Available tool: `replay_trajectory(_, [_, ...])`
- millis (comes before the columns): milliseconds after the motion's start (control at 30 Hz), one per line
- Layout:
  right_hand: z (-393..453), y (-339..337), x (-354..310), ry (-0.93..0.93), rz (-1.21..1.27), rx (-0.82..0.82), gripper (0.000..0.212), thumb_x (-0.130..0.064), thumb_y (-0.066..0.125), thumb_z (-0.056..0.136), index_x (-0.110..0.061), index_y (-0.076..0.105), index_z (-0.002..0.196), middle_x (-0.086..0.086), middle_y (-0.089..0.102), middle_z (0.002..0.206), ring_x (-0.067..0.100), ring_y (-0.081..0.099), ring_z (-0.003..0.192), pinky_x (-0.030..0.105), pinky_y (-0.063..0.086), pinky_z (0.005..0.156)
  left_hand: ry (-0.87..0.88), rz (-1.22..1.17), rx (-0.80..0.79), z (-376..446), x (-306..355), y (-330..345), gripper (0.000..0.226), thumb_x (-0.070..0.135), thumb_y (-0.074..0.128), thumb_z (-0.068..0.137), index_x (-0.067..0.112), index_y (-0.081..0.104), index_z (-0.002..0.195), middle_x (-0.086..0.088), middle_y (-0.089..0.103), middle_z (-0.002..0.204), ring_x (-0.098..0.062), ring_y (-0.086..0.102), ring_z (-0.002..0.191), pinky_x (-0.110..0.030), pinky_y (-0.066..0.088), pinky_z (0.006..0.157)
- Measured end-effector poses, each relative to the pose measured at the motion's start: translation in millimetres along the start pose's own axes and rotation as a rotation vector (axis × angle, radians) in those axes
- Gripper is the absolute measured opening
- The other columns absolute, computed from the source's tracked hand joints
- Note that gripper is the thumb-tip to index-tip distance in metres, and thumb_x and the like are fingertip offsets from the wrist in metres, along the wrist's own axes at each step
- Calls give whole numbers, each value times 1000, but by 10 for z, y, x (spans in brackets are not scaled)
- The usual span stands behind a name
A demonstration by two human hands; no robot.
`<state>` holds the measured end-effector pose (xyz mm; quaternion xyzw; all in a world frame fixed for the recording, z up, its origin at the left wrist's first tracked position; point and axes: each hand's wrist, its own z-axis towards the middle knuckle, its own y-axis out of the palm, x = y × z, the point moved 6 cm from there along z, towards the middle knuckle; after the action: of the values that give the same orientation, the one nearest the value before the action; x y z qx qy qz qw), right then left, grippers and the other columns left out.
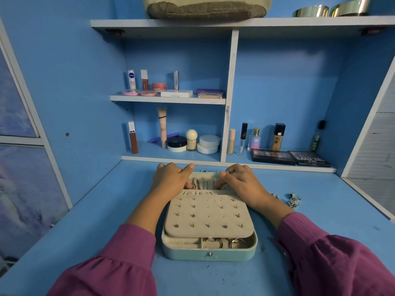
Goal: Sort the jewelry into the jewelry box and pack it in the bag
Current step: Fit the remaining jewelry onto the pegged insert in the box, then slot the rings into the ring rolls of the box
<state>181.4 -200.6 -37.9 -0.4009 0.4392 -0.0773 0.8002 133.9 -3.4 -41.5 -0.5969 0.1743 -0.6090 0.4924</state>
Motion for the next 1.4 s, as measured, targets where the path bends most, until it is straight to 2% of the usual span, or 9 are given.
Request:
replay_trajectory(267, [-63, -106, 31, 62, 241, 53, 15, -17, 62, 90, -24, 74, 84, -2, 51, 94, 6, 48, 85, 7, 36, 70, 13, -316, -64, -116, -117, -69, 51, 46, 42, 98, 21, 75, 68, 2, 71, 92, -19, 60, 99, -40, 42, 99])
replay_trajectory(433, [-155, -210, 104, 122, 310, 48, 15, -13, 63, 89, -18, 74, 80, -4, 66, 91, 14, 60, 91, 25, 46, 84, 48, -206, -99, -246, -64, -120, 49, 49, 37, 98, 28, 76, 78, -1, 59, 106, -18, 37, 110, -34, 29, 101])
replay_trajectory(600, [-278, -240, 200, 225, 382, -100, 13, -11, 63, 88, -12, 73, 79, 4, 60, 65, 14, 48, 60, 18, 35, 54, 66, -113, -132, -278, -16, -84, 49, 54, 31, 97, 35, 73, 80, 0, 58, 108, -21, 35, 111, -35, 28, 100])
replay_trajectory(700, [-296, -260, 223, 220, 409, -126, 17, -3, 65, 85, -15, 73, 77, -4, 66, 64, 8, 53, 61, 13, 41, 56, 49, -97, -153, -279, 21, -57, 49, 53, 32, 97, 33, 72, 77, -3, 57, 108, -23, 35, 112, -37, 29, 100])
replay_trajectory(867, [-319, -229, 197, 199, 400, -285, 20, -11, 73, 66, -18, 77, 84, 32, 63, 91, 24, 47, 73, 32, 38, 70, 43, -142, -203, -330, 64, -62, 51, 50, 33, 98, 27, 72, 76, 3, 58, 99, -22, 37, 112, -38, 31, 100])
replay_trajectory(1000, [-353, -268, 179, 177, 459, -393, 26, 4, 73, 73, -10, 74, 95, 5, 63, 69, 12, 45, 59, 19, 35, 52, 12, -438, -220, -364, -2, -190, 32, 36, 49, 97, 24, 75, 82, 11, 65, 101, -13, 52, 109, -26, 41, 89])
replay_trajectory(1100, [-378, -262, 204, 171, 488, -457, 34, -6, 76, 66, -13, 74, 99, 0, 67, 78, 13, 53, 70, 20, 40, 60, 16, -508, -244, -384, -101, -309, 16, 11, 60, 91, 20, 74, 88, 8, 69, 94, -8, 60, 93, -12, 40, 70])
replay_trajectory(1167, [-387, -254, 215, 166, 490, -493, 40, -15, 80, 61, -18, 75, 101, 5, 66, 87, 17, 55, 79, 21, 42, 62, 18, -521, -334, -420, -194, -342, 30, -5, 60, 86, 20, 75, 85, 0, 63, 85, -12, 53, 80, -15, 39, 64])
replay_trajectory(1400, [-382, -215, 210, 148, 552, -530, 67, -43, 92, 43, -19, 75, 104, 7, 70, 91, 11, 61, 74, 20, 46, 59, 21, -613, -581, -550, -271, -351, 42, -17, 61, 78, 19, 79, 89, -20, 63, 87, -17, 60, 88, -18, 51, 83])
